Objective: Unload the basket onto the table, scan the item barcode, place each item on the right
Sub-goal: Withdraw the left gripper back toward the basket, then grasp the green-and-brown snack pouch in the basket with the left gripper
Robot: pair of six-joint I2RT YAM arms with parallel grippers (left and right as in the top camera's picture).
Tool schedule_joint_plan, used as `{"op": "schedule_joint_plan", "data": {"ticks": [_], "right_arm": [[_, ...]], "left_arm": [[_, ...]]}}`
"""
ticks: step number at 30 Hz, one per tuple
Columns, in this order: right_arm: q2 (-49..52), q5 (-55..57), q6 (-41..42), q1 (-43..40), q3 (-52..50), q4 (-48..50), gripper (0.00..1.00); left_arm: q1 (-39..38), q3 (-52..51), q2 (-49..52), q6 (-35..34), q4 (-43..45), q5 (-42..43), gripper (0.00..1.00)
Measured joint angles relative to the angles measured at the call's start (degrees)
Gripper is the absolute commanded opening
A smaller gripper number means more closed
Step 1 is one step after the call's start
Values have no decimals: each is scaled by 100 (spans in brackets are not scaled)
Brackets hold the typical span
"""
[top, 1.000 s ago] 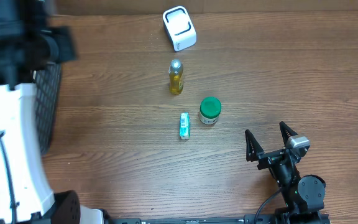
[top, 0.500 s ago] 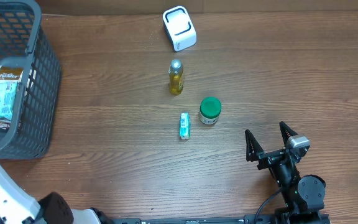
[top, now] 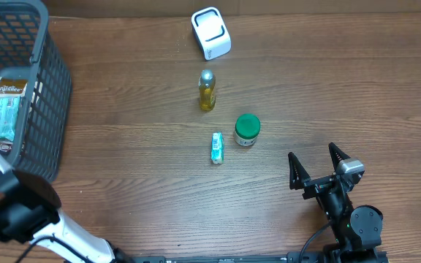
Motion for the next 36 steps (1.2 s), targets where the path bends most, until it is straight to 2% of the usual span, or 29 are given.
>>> {"op": "schedule_joint_plan", "data": {"ticks": [6,11,17,30,36], "right_arm": [[0,2,0,0,0,2,100],[0,0,2,0,0,2,100],[0,2,4,0,0,2,100],[0,0,0,0,0,0,100],[0,0,2,0,0,0,100]], "left_arm": [[-2,0,776,229,-203,-4,84],[-2,-2,1423,284,-212,-4,93],[-4,-2,1687,293,-153,-4,100],[-4,-50,1705,293,81,-9,100],[-4,-466,1705,293,463,-35,100]]}}
